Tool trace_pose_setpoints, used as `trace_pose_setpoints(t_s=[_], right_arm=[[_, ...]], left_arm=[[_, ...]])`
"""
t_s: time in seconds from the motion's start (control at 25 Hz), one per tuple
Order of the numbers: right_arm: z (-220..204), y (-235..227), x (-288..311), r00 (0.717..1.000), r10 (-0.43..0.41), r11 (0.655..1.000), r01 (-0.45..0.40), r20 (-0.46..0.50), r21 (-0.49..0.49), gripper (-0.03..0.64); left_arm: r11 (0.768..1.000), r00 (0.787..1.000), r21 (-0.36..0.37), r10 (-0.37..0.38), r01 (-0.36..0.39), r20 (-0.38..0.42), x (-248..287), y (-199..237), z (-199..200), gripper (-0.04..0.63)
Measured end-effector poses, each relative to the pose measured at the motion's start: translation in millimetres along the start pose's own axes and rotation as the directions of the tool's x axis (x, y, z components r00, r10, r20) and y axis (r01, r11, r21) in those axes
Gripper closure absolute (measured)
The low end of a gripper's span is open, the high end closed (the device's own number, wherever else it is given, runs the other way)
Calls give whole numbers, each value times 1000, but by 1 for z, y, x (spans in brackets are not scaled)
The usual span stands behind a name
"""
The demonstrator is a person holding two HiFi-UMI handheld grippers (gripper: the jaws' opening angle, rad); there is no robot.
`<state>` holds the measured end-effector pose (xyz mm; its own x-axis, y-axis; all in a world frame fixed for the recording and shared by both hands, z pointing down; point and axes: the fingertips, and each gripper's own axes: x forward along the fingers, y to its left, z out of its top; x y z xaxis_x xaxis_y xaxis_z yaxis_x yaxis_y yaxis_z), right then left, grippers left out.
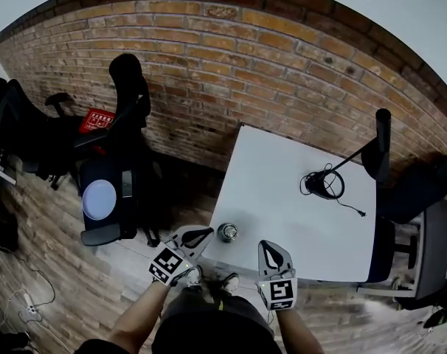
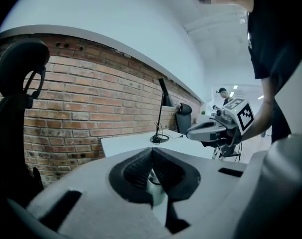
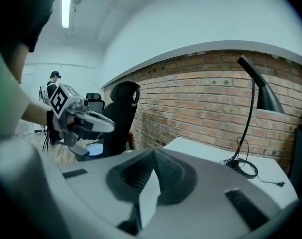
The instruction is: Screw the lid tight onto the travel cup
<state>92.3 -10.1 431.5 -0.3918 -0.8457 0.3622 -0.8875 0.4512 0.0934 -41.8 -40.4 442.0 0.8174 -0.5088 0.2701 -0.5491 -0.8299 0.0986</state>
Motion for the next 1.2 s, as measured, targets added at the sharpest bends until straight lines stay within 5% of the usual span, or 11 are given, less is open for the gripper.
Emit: trace_pose_setpoints(t_s=[0.4, 0.76, 0.96, 1.2], right_arm=[[72, -44, -36, 990, -84, 993, 74, 115, 93, 604], [121, -62, -61, 969, -135, 984, 106, 209, 144, 604], [138, -68, -76, 954, -177, 982, 153, 242, 113, 603], [151, -75, -96, 945, -204, 976, 176, 255, 130, 603]], left_arm=[[997, 989, 31, 59, -64, 135, -30, 2, 88, 572], [972, 922, 70, 190, -226, 336, -91, 21, 164, 572], [960, 893, -28, 269, -277, 360, -120, 24, 162, 572], [952, 891, -14, 293, -307, 346, -139, 19, 156, 572]])
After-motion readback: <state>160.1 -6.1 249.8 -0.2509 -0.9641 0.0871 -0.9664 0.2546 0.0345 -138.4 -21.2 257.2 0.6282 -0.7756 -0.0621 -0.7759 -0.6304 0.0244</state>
